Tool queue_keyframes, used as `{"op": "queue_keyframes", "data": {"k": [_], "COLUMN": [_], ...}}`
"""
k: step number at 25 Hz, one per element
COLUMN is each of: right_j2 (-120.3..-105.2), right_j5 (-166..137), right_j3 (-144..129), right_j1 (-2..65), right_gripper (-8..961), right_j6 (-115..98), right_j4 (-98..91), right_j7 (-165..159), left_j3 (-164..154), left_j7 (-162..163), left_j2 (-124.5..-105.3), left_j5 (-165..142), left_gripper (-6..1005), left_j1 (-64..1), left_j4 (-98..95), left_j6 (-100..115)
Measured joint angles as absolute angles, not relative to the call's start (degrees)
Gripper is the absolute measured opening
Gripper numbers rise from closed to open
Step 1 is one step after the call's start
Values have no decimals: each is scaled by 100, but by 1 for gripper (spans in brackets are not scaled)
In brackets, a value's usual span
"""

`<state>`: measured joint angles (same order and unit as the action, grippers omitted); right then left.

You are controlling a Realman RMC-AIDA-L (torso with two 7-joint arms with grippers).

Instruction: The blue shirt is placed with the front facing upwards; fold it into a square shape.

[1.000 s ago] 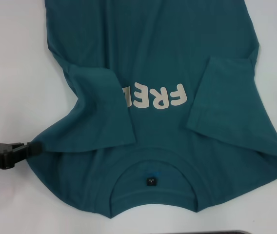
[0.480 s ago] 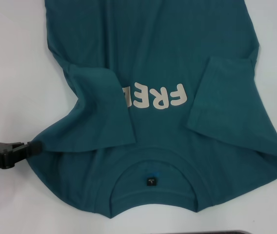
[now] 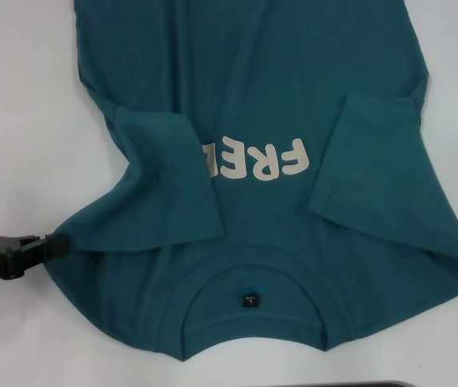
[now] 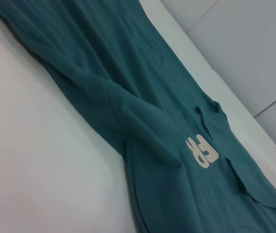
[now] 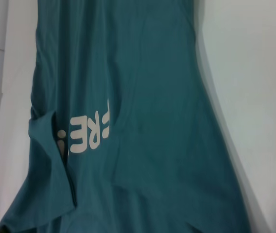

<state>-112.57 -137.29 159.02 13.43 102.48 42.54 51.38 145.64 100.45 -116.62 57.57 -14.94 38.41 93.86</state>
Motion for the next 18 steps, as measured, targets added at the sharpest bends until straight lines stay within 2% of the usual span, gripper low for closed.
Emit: {"op": "queue_keyframes", "data": {"k": [18], "right_j2": [-11306], "right_j5": [-13780], "right_j3": [15925], "right_j1": [1447], "right_gripper": [916], "right_j6": [10224], "right_j4": [4254], "right_j7": [5123], "left_j3": [14564], "left_j7": [10045], "left_j2": [-11662], "left_j5": [5757], "left_gripper": [4], "left_j1": [-1520], "left_j4": [3832], "left_j6": [9335]}}
